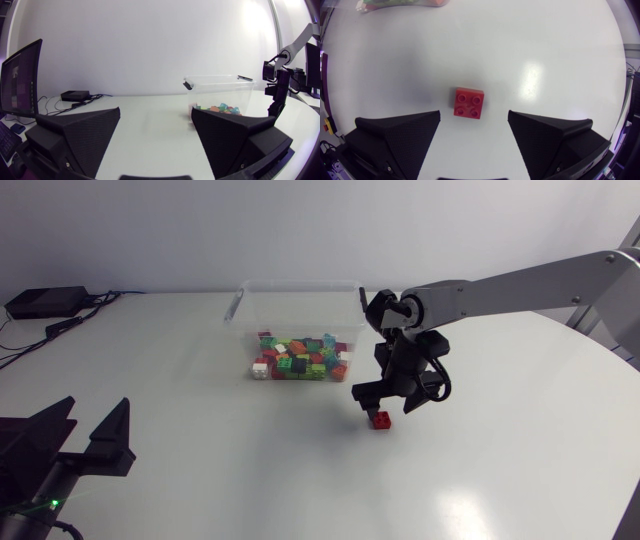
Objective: Place the duplo bricks in the container
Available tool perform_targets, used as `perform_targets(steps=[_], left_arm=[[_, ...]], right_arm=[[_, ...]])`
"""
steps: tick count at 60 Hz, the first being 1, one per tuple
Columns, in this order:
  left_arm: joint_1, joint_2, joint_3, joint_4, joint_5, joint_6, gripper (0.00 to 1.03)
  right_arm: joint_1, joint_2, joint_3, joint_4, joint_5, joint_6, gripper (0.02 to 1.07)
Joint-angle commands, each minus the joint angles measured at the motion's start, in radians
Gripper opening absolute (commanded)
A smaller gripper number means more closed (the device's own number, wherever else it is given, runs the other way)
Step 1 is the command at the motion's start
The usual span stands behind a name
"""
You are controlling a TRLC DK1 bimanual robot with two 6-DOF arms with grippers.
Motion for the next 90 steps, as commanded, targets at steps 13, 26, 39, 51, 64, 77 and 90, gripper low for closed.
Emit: perform_targets(steps=[13,26,39,51,64,77,90], left_arm=[[-0.005,-0.009,-0.021,0.014,-0.009,0.005,0.99],[-0.005,-0.009,-0.021,0.014,-0.009,0.005,0.99],[-0.005,-0.009,-0.021,0.014,-0.009,0.005,0.99],[-0.005,-0.009,-0.021,0.014,-0.009,0.005,0.99],[-0.005,-0.009,-0.021,0.014,-0.009,0.005,0.99],[-0.005,-0.009,-0.021,0.013,-0.009,0.005,0.99],[-0.005,-0.009,-0.021,0.014,-0.009,0.005,0.99]], right_arm=[[0.012,0.087,0.041,0.020,0.009,0.053,0.92],[0.026,0.095,0.039,0.056,0.007,0.062,0.68],[0.025,0.093,0.026,0.066,0.012,0.073,0.52],[0.012,0.101,0.003,0.076,0.012,0.076,0.48],[0.015,0.104,-0.020,0.076,0.012,0.071,0.43],[0.012,0.104,-0.062,0.114,0.023,0.056,0.34],[0.009,-0.027,0.022,0.004,0.047,0.018,0.33]])
